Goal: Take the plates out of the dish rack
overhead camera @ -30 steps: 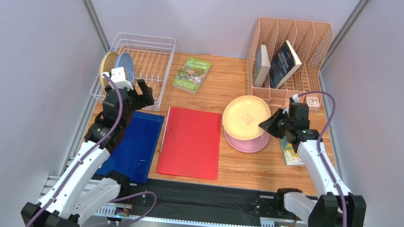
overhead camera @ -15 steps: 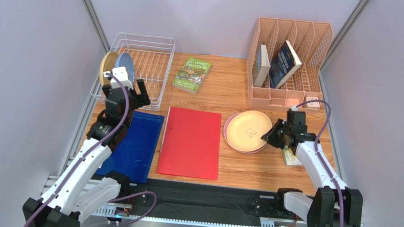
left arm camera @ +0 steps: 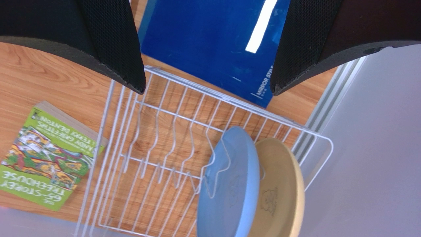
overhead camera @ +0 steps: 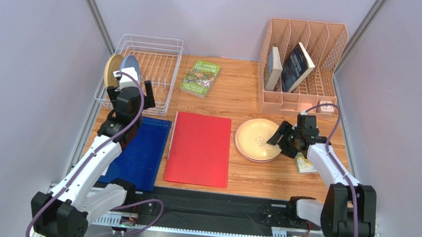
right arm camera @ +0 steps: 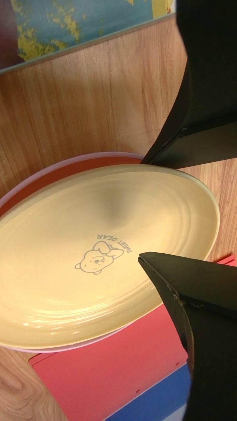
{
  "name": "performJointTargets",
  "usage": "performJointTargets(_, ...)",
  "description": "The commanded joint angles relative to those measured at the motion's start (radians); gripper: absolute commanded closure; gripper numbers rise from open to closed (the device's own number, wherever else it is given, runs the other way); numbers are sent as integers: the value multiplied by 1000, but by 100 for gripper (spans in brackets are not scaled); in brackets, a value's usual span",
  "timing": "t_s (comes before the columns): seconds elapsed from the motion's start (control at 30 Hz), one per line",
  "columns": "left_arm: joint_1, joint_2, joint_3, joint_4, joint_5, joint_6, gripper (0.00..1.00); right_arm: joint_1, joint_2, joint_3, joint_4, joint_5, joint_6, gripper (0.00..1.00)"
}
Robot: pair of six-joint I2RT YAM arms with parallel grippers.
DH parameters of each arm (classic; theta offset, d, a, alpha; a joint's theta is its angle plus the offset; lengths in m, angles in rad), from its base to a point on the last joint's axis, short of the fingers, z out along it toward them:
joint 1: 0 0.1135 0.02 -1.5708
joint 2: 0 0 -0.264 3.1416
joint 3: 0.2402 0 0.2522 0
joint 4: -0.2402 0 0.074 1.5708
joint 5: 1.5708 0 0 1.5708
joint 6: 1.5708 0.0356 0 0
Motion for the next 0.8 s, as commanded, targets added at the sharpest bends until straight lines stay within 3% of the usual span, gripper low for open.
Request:
performJointTargets(0.0, 72, 38, 55, 46, -3, 24, 0, -2, -95, 90, -120, 160, -41, 32)
performJointTargets(0.13, 131, 110, 98, 49, 20, 16, 0, 1, -161, 148, -202, 277, -48, 31)
performJointTargets(0.33, 191, 202, 121, 96, 43, 13, 0, -1, -217, 156, -175, 271, -45, 30)
performJointTargets(0.6, 237, 356, 170, 251, -8, 86, 1, -1, -105, 155, -96, 191, -47, 30)
performJointTargets(0.77, 284, 520, 235, 329, -12, 130, 8, -1, -23, 175, -61, 151, -47, 32)
